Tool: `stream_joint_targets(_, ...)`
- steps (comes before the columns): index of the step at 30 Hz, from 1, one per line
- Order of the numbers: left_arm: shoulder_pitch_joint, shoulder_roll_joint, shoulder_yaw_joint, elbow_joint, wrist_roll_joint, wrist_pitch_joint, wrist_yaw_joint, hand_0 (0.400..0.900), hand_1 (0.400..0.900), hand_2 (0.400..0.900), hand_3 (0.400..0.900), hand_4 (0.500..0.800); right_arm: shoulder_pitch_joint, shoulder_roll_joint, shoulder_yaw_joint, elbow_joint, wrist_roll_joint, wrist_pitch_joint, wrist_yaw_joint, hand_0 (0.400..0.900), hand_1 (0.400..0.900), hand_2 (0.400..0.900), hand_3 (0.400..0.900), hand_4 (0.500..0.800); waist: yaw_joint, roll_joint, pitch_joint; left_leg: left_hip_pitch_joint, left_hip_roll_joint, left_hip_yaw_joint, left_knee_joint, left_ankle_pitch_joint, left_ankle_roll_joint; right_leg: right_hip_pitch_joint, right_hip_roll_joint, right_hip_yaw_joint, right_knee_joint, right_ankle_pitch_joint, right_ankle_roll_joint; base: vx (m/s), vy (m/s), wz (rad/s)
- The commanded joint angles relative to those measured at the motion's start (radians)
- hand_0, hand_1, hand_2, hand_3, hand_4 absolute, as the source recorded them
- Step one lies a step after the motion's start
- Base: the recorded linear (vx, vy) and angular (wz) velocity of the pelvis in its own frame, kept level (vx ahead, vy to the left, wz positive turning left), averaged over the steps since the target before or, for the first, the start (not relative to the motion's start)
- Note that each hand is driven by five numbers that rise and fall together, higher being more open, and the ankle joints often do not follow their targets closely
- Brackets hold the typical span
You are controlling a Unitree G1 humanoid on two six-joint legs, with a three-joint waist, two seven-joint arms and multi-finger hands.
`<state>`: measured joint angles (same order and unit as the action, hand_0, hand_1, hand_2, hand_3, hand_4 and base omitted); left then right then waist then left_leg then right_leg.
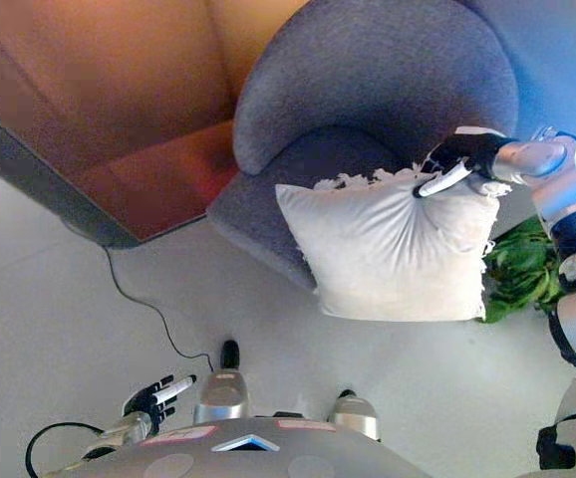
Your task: Pick up the pillow and put it on the sofa.
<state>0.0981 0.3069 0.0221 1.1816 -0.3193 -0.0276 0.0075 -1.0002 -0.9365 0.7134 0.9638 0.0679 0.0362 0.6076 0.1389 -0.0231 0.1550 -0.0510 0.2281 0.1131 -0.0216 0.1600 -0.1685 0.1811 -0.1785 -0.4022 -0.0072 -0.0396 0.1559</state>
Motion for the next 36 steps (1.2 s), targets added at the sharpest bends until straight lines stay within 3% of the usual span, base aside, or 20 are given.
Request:
stream_joint_targets(1, -0.022, 0.076, -0.049, 0.011, 0.023, -0.036, 0.000, 0.900, 0.900, 0.900, 0.900, 0.800, -0.359, -0.013, 0.005, 0.072, 0.034, -0.071, -0.026, 0.400, 0.400, 0.400, 0.400, 0.500, 0.069, -0.004, -0.066, 0.121, 0.143, -0.037, 0.036, 0.022, -0.057, -0.166, -0.032, -0.024, 0.218, -0.045, -0.062, 0.04, -0.025, 0.35)
stream_joint_targets(10, -0.034, 0.091, -0.061, -0.007, -0.011, -0.029, -0.014, 0.900, 0.900, 0.900, 0.900, 0.800, -0.496, 0.007, 0.055, 0.212, -0.035, 0.044, -0.113, 0.400, 0.400, 0.400, 0.400, 0.500, 0.124, 0.008, -0.033, 0.051, 0.154, -0.110, 0.013, 0.043, -0.055, -0.239, -0.038, -0.040, 0.282, -0.066, -0.084, -0.03, -0.059, 0.28)
stream_joint_targets(12, -0.033, 0.085, -0.066, -0.014, -0.022, -0.037, -0.009, 0.900, 0.900, 0.900, 0.900, 0.800, -0.512, 0.001, 0.062, 0.230, -0.046, 0.063, -0.202, 0.429, 0.429, 0.429, 0.429, 0.518, 0.129, 0.014, -0.023, 0.056, 0.160, -0.108, -0.002, 0.037, -0.060, -0.240, -0.041, -0.034, 0.291, -0.086, -0.075, -0.01, -0.016, 0.01)
stream_joint_targets(13, -0.031, 0.081, -0.068, -0.020, -0.025, -0.036, -0.006, 0.900, 0.900, 0.900, 0.900, 0.800, -0.515, -0.006, 0.053, 0.233, -0.059, 0.092, -0.247, 0.557, 0.557, 0.557, 0.557, 0.594, 0.129, 0.018, -0.022, 0.052, 0.160, -0.107, -0.005, 0.042, -0.059, -0.241, -0.042, -0.034, 0.292, -0.088, -0.075, 0.02, -0.011, -0.03)
stream_joint_targets(14, -0.025, 0.078, -0.069, -0.027, -0.023, -0.037, -0.004, 0.900, 0.900, 0.900, 0.900, 0.800, -0.509, -0.013, 0.039, 0.234, -0.071, 0.105, -0.229, 0.900, 0.900, 0.900, 0.900, 0.800, 0.129, 0.020, -0.020, 0.051, 0.159, -0.106, -0.006, 0.043, -0.058, -0.241, -0.043, -0.034, 0.294, -0.090, -0.074, -0.09, 0.021, -0.02)
stream_joint_targets(24, -0.027, 0.066, -0.110, -0.015, -0.030, -0.036, -0.015, 0.900, 0.900, 0.900, 0.900, 0.800, -0.451, -0.045, 0.023, 0.268, -0.133, 0.179, -0.243, 0.900, 0.900, 0.900, 0.900, 0.800, 0.099, 0.023, -0.033, 0.054, 0.154, -0.083, 0.015, 0.058, -0.047, -0.212, -0.024, -0.008, 0.240, -0.059, -0.079, 0.02, 0.031, -0.14)
stream_joint_targets(36, -0.030, 0.078, -0.114, 0.044, 0.002, -0.049, -0.052, 0.900, 0.900, 0.900, 0.900, 0.800, -0.328, -0.126, -0.044, 0.280, -0.105, 0.177, -0.272, 0.900, 0.900, 0.900, 0.900, 0.800, 0.042, 0.005, -0.055, 0.085, 0.132, -0.048, 0.039, 0.029, -0.046, -0.161, -0.011, 0.045, 0.141, -0.019, -0.062, 0.01, 0.044, -0.20)
